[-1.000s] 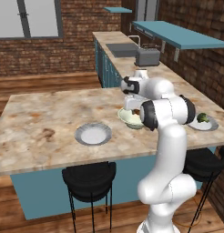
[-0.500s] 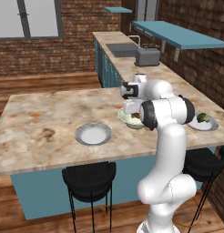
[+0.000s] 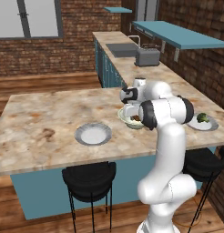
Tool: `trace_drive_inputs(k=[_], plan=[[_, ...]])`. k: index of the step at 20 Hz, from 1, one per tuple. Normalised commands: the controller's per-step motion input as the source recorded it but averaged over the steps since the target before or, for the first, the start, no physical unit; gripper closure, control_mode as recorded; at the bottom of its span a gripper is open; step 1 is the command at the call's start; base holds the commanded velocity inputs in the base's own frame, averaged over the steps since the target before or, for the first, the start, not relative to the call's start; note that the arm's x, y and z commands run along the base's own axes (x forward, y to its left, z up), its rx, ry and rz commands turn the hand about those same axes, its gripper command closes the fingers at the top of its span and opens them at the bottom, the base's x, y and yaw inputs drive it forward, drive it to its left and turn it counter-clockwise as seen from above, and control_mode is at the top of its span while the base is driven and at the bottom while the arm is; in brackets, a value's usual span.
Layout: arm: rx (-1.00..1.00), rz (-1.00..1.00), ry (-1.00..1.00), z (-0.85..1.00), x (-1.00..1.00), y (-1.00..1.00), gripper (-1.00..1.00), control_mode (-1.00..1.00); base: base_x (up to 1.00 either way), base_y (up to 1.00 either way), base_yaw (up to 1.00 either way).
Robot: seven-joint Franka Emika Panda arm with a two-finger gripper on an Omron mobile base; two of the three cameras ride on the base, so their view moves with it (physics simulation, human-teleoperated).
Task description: Pick the chicken drumstick and broccoli from their plates and place them in the bowl. Then put the bowl in the fridge.
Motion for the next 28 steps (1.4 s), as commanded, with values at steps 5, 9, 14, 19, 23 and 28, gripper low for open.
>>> trace_drive_inputs(k=[5, 9, 14, 19, 23, 28], plan=[[0.0, 0.0, 0.0, -0.03, 0.05, 0.0, -1.0, -1.0, 0.0, 0.0, 0.0], [0.0, 0.0, -0.03, 0.0, 0.01, 0.0, -1.0, -1.0, 0.0, 0.0, 0.0], [0.0, 0.0, -0.07, 0.12, 0.0, -0.03, -1.0, -1.0, 0.0, 0.0, 0.0], [-0.04, 0.0, -0.15, 0.42, -0.04, -0.29, -1.0, -1.0, 0.0, 0.0, 0.0], [-0.11, 0.0, -0.09, 0.18, -0.22, -0.42, -1.0, -1.0, 0.0, 0.0, 0.0], [-0.01, 0.01, -0.08, 0.07, -0.38, -0.51, -1.0, -1.0, 0.0, 0.0, 0.0]])
